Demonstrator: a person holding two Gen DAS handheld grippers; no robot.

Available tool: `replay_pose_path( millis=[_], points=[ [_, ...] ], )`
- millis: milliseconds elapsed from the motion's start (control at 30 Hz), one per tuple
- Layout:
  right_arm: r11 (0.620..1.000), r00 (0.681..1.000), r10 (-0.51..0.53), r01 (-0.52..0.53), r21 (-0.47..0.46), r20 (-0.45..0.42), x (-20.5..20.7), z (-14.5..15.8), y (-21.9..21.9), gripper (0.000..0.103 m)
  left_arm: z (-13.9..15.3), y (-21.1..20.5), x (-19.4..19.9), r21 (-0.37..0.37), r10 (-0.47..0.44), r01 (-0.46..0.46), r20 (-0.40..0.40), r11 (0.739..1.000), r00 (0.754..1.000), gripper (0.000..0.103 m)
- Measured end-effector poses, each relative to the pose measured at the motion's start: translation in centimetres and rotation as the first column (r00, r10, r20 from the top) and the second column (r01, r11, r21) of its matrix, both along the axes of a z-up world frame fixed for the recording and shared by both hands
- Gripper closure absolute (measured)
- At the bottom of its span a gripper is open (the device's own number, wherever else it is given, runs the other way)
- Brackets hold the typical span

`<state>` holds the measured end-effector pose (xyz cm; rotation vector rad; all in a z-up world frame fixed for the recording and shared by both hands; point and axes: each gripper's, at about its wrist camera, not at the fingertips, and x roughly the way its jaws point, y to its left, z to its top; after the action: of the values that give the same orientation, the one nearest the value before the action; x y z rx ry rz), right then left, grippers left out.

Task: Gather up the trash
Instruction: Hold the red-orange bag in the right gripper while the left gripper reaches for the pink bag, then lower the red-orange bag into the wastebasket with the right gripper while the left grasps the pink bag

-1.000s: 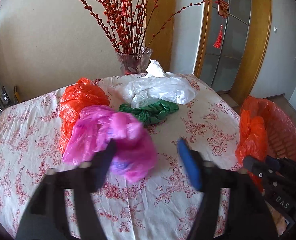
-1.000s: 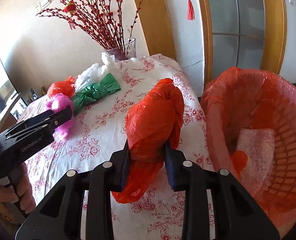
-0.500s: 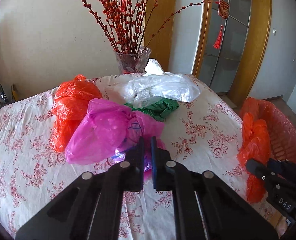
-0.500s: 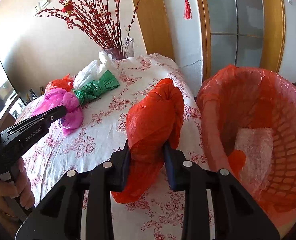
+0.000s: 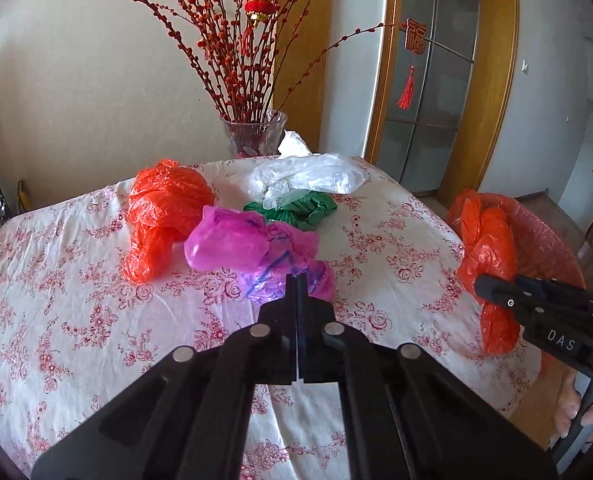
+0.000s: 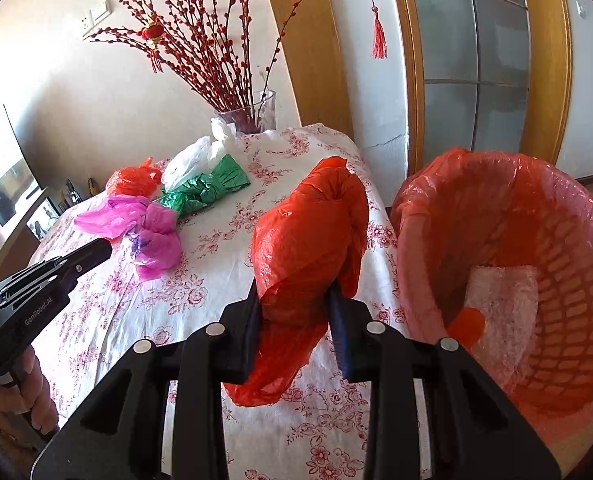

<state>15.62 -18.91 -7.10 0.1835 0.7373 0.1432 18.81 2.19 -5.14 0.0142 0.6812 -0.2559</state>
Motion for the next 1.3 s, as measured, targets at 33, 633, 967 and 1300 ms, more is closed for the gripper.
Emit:
replay_pose_path(
  millis=[33,633,967,1300],
  points=[
    [1.0,1.0,0.0,0.0,0.0,0.004,-0.1,0.2,-0.1,0.072,0.1,-0.1,-0.3,0.002,-0.001,0.001,0.005,1.0,1.0,0.101],
    [1.0,1.0,-0.008,0.008,0.014,-0.001,-0.6,0.0,-0.5,0.072,-2.6,-2.0,5.7,0.132,0.074,-0.058,-0.118,0.989,0.99,0.046],
    [1.0,1.0,-0.018,0.018,0.016,0.013,-1.1,0.5,-1.6,0.072,-1.6,-2.7,3.5,0.092,0.001,0.007,-0.089,0.996,0.996,0.064],
    [0.998,0.996,-0.061,0.059,0.023,0.061,-2.9,2.4,-4.2,0.072,2.1,-4.1,0.3,0.056,-0.063,0.063,-0.009,0.996,0.998,0.064]
  ],
)
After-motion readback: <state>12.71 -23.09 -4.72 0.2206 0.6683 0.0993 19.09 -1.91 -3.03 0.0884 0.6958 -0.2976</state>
